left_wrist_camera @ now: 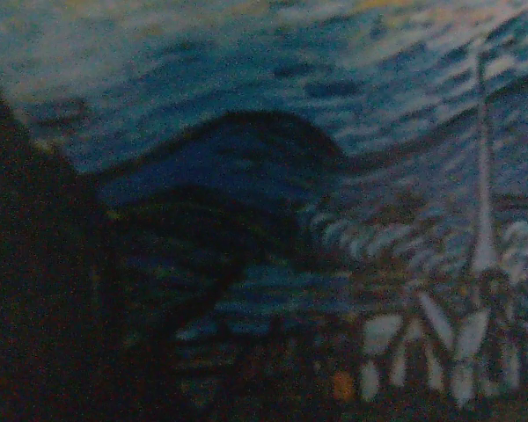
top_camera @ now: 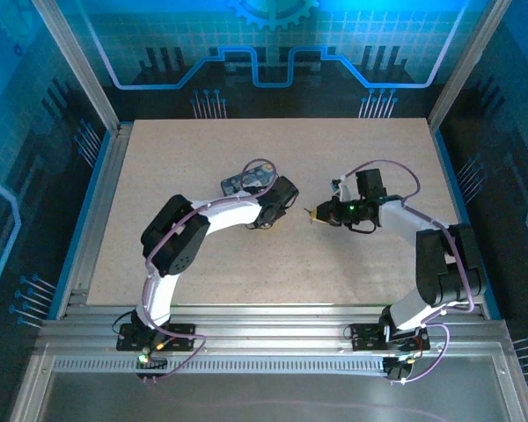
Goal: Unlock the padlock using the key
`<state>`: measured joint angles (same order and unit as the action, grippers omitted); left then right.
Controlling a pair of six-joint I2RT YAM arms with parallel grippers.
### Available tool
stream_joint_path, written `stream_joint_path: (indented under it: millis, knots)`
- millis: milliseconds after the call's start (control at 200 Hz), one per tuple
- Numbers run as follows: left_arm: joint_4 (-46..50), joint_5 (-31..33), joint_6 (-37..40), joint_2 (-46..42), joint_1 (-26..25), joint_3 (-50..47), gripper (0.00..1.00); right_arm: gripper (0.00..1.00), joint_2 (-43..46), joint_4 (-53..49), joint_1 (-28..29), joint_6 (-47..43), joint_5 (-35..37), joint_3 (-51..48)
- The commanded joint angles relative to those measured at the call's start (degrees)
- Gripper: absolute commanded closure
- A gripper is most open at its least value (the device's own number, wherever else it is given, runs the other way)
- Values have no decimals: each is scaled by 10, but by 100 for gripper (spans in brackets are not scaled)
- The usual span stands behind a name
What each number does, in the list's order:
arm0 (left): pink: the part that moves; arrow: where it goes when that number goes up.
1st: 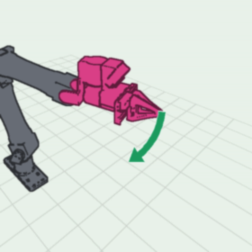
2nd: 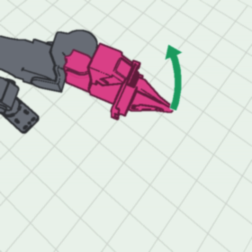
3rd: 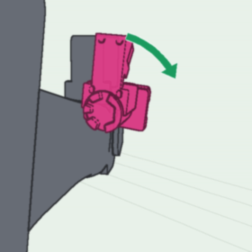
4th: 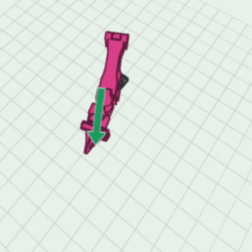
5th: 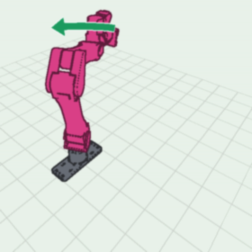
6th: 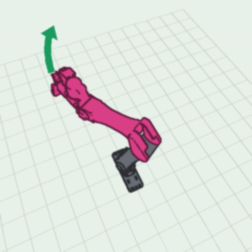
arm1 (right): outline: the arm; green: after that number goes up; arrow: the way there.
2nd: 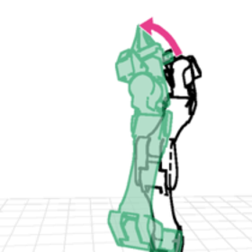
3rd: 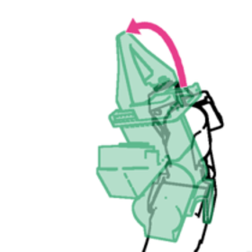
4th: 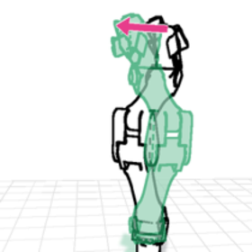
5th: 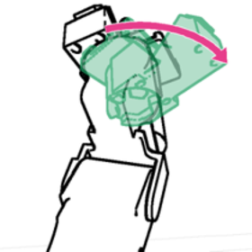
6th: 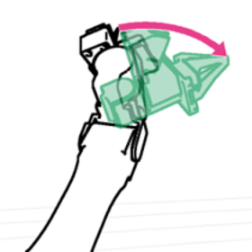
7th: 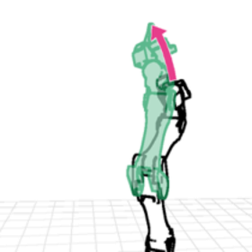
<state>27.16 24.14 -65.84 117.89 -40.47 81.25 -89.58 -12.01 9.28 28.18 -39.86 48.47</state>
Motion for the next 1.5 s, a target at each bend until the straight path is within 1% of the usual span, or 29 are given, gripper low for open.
stream_joint_path:
  millis: [0, 290, 395, 475, 650, 775, 850, 870, 970, 1156, 1291, 1496]
  knots:
    - [13, -62, 33, -33, 21, -11, 100, 100, 19, -5, 16, -8, -4, -14]
    - [-37, -251, 55, -96, 75, -51, 100, 100, 47, 11, 62, -11, -7, -27]
    - [-62, -311, 42, -115, 98, -64, 100, 100, 43, 33, 77, -19, -36, -23]
    - [-83, -359, 30, -125, 114, -71, 100, 100, 37, 58, 78, -15, -56, -24]
    - [-122, -426, 6, -146, 138, -76, 100, 100, 12, 82, 79, -5, -82, -3]
    - [-169, -471, -32, -152, 152, -96, 100, 100, -1, 86, 89, -1, -65, 14]
    - [-199, -485, -57, -159, 155, -111, 100, 100, -15, 87, 92, -3, -65, 16]
    - [-206, -488, -62, -159, 156, -114, 100, 100, -19, 88, 93, -3, -66, 33]
    - [-212, -490, -74, -164, 157, -118, 100, 100, -31, 91, 95, 0, -68, 49]
    - [-254, -505, -109, -157, 159, -131, 100, 100, -34, 62, 97, -17, -48, 66]
    - [-250, -505, -108, -152, 159, -124, 100, 100, -37, 63, 84, -18, -43, 63]
    - [-244, -506, -112, -160, 160, -126, 100, 100, -55, 77, 65, -12, -59, 58]
